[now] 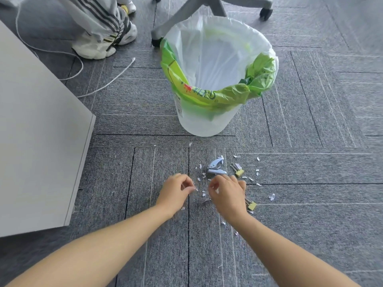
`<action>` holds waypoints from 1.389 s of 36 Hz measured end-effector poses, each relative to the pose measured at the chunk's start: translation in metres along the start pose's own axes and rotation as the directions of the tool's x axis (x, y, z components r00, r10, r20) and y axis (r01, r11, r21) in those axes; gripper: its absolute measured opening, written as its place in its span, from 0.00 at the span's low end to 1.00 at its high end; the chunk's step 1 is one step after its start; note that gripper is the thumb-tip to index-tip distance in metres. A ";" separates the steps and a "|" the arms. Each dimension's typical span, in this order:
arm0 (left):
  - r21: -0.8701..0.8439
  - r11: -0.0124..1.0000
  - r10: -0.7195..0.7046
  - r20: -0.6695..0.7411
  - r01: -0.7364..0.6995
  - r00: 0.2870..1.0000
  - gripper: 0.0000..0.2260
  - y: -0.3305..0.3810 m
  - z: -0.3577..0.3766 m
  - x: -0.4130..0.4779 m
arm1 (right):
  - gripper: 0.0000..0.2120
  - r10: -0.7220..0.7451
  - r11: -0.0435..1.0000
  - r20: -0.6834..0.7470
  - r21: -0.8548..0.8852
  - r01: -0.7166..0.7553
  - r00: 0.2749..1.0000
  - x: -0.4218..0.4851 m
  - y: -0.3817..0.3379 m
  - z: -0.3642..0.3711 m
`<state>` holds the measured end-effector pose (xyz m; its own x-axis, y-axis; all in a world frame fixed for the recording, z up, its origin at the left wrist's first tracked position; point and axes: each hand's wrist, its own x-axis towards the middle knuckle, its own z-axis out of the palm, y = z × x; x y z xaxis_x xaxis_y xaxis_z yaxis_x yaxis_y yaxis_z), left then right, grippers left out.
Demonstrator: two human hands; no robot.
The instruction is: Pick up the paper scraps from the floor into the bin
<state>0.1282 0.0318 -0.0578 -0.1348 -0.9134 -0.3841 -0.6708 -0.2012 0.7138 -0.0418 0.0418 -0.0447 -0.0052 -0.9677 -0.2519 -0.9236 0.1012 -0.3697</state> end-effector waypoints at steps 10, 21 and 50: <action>-0.069 0.893 0.394 -0.359 -0.445 0.846 0.06 0.118 -0.114 -0.015 | 0.03 -0.236 0.926 -0.531 0.131 0.354 0.814 0.007 -0.035 -0.141; 0.270 0.864 0.500 -0.361 -0.424 0.788 0.05 0.216 -0.190 0.066 | 0.06 0.010 0.979 -0.344 0.195 0.061 0.939 0.105 -0.074 -0.243; 0.129 0.682 0.729 -0.197 -0.720 0.656 0.09 0.138 -0.056 0.014 | 0.06 -0.145 0.979 -0.287 0.097 0.180 0.947 0.013 0.030 -0.107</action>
<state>0.0743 -0.0286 0.0681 -0.4340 -0.8152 0.3836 -0.4549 0.5658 0.6877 -0.1105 0.0080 0.0370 0.0191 -0.9972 0.0719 -0.8680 -0.0522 -0.4939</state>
